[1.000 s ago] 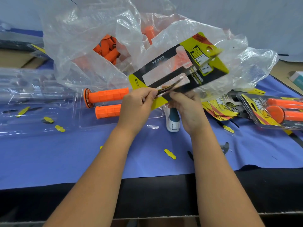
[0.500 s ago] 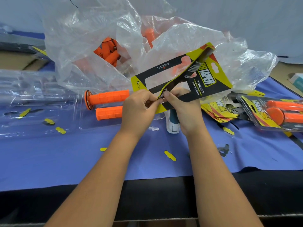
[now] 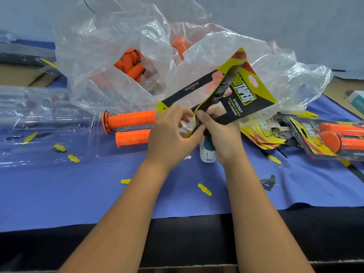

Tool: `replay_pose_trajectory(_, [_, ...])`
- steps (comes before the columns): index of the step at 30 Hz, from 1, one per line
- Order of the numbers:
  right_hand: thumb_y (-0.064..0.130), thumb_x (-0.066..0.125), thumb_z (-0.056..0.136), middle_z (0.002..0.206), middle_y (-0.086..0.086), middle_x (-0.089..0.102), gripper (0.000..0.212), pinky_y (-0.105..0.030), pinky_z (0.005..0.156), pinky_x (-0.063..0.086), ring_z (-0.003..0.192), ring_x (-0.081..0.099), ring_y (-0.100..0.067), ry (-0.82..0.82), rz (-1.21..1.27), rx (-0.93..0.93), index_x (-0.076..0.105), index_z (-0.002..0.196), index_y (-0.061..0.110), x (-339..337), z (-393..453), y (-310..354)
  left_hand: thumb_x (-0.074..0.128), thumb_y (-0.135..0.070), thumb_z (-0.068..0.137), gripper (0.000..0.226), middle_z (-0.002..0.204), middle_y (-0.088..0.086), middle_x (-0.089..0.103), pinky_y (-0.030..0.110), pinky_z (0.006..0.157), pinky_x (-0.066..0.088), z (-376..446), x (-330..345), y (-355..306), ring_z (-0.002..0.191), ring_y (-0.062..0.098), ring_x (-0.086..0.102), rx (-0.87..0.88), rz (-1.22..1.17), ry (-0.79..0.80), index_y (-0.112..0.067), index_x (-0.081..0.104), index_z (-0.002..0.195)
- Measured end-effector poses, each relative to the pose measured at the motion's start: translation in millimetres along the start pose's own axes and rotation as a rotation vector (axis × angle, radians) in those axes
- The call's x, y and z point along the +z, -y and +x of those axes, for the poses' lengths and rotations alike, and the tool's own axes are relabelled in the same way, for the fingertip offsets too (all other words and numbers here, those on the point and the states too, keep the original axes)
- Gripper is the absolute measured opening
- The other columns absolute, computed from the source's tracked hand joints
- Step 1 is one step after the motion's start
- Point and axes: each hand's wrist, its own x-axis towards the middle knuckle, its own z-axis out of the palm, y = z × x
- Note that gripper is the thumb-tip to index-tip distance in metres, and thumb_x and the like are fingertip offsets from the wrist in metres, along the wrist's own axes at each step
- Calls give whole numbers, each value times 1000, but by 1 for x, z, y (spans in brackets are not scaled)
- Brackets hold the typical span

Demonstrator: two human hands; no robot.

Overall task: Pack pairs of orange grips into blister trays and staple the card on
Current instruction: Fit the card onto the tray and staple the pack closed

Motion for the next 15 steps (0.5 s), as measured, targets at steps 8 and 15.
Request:
replay_pose_trajectory(8, [-8, 63, 86, 70, -18, 62, 20, -43, 65, 50, 73, 58, -23, 78, -76, -34, 63, 71, 5, 7, -4, 3, 69, -15, 86, 10, 75, -7, 71, 30, 68, 57, 40, 0, -40, 70, 9, 68, -284, -457, 44, -25, 71, 84])
replay_pose_trajectory(15, [27, 68, 86, 84, 11, 73, 5, -24, 80, 52, 86, 69, -6, -182, -37, -11, 72, 83, 29, 5, -5, 3, 70, -29, 84, 30, 67, 3, 52, 35, 56, 39, 50, -5, -22, 66, 13, 37, -240, -343, -207, -1, 70, 73])
